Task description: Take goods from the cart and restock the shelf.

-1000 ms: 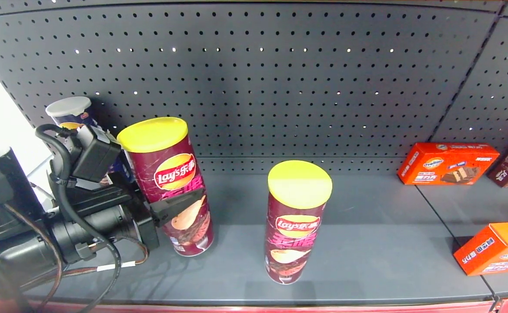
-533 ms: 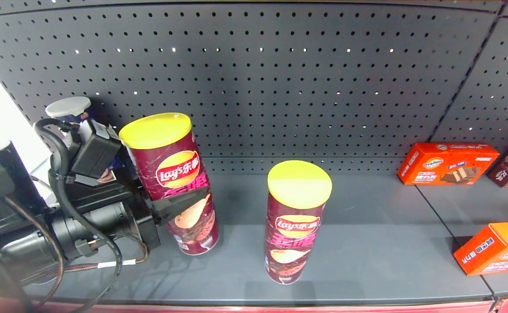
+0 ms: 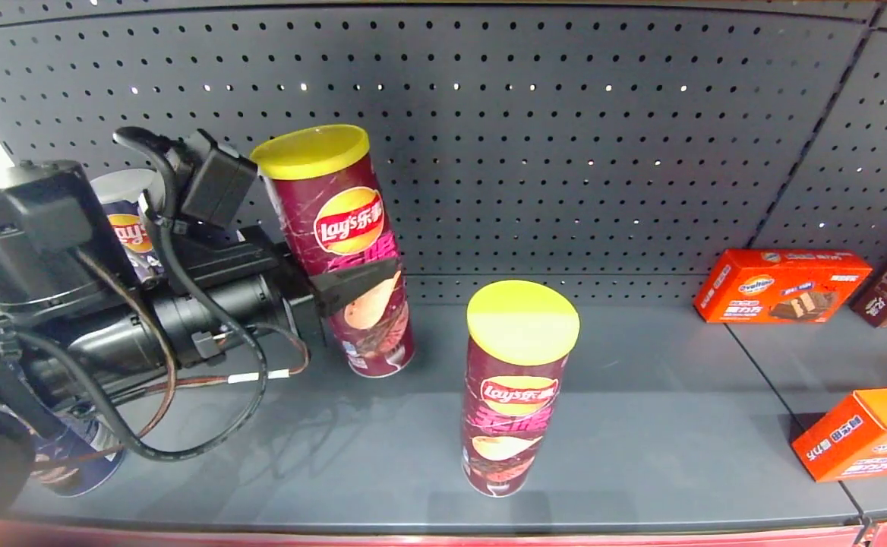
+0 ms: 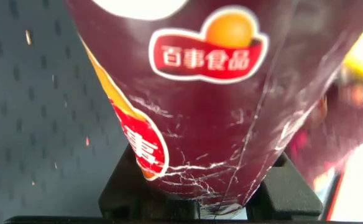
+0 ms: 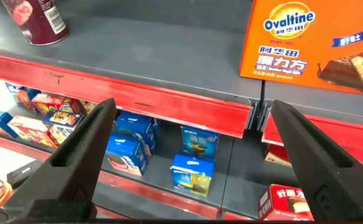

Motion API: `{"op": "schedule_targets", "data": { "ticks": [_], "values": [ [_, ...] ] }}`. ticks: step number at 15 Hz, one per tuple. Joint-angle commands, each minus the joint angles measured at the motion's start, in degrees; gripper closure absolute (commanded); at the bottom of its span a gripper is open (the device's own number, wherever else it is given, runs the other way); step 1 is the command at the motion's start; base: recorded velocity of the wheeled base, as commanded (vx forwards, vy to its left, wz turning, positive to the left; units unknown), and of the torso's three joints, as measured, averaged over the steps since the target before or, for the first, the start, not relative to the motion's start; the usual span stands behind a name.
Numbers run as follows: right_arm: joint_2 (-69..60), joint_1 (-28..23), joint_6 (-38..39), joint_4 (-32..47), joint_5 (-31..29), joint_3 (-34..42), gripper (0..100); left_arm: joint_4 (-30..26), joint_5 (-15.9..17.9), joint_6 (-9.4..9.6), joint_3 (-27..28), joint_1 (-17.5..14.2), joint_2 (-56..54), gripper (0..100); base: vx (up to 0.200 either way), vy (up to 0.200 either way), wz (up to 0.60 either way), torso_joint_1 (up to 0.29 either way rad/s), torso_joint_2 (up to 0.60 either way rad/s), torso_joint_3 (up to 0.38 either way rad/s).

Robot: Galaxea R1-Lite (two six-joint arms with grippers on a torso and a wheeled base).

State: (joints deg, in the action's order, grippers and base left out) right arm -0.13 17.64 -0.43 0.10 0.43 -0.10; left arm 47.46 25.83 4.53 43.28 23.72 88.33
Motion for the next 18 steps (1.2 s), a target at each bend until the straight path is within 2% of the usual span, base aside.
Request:
{"op": "schedule_targets", "data": {
  "ticks": [1,3,5,10,11,14,16,18],
  "values": [
    [0.13,0.03,-0.01,-0.01,0.01,0.01,0,-0.26,0.10,0.04,2.87,0.80,3.60,100,0.000,0.000,0.00,0.000,0.00,0.000],
    [0.13,0.03,-0.01,-0.01,0.01,0.01,0,-0.08,0.27,0.30,3.48,0.89,5.27,100,0.000,0.000,0.00,0.000,0.00,0.000],
    [0.13,0.03,-0.01,-0.01,0.01,0.01,0,0.00,0.10,0.39,4.62,2.38,7.29,100,0.000,0.000,0.00,0.000,0.00,0.000],
    [0.13,0.03,-0.01,-0.01,0.01,0.01,0,-0.44,0.45,0.30,18.51,2.47,18.45,100,0.000,0.000,0.00,0.000,0.00,0.000],
    [0.13,0.03,-0.01,-0.01,0.01,0.01,0,-0.96,0.89,0.30,20.00,2.56,19.86,100,0.000,0.000,0.00,0.000,0.00,0.000],
    [0.13,0.03,-0.01,-0.01,0.01,0.01,0,-2.63,5.28,0.56,21.85,2.38,21.97,100,0.000,0.000,0.00,0.000,0.00,0.000],
    [0.13,0.03,-0.01,-0.01,0.01,0.01,0,-3.16,5.81,1.97,24.05,2.38,23.73,100,0.000,0.000,0.00,0.000,0.00,0.000],
    [0.13,0.03,-0.01,-0.01,0.01,0.01,0,-6.41,7.22,4.17,26.16,2.20,24.78,100,0.000,0.000,0.00,0.000,0.00,0.000]
  ]
}}
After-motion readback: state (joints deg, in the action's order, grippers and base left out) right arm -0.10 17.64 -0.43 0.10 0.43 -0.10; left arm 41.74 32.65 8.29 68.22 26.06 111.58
